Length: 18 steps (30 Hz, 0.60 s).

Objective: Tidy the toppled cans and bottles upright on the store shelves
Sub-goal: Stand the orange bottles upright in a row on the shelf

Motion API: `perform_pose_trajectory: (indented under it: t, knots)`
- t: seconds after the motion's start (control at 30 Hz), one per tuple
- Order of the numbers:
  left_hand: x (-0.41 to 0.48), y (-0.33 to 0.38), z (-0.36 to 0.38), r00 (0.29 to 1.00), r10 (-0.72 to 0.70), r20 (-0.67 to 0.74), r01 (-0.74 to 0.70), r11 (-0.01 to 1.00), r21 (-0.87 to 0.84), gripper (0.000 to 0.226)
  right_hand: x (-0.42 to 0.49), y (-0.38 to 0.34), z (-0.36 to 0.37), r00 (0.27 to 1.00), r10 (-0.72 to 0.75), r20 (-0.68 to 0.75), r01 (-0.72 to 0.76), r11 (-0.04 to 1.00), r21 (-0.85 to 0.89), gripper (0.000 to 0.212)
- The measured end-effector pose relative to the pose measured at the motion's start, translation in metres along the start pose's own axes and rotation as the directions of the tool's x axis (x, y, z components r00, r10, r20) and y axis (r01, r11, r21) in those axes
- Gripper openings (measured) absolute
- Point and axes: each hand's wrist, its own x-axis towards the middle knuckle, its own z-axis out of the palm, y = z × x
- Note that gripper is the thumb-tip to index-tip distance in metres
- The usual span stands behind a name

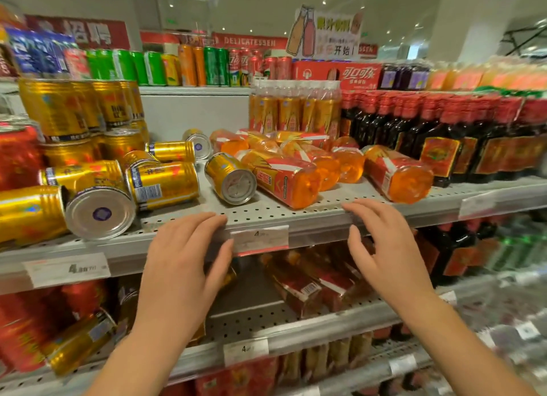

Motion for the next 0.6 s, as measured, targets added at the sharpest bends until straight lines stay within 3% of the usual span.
perform_pose_trajectory:
  t: [0.23, 0.47, 0.6]
  knots:
    - [0.001, 0.01, 0.002, 0.998, -0.038, -0.044, 0.038, 0.999, 0.009, 0.036, -0.001, 0.001, 0.024, 0.989, 0.068, -0.128, -0.064, 0.997, 0.037, 0.037]
    - [0.008, 0.045, 0.009, 0.97, -0.227, -0.082, 0.232, 0.971, 0.055, 0.036, 0.001, 0.018, 0.009, 0.991, -0.098, -0.092, 0.105, 0.992, 0.071, 0.041]
    - [0.016, 0.07, 0.011, 0.952, -0.294, -0.082, 0.302, 0.945, 0.128, 0.022, 0.009, 0.041, -0.015, 0.978, -0.209, -0.018, 0.208, 0.956, 0.206, 0.041]
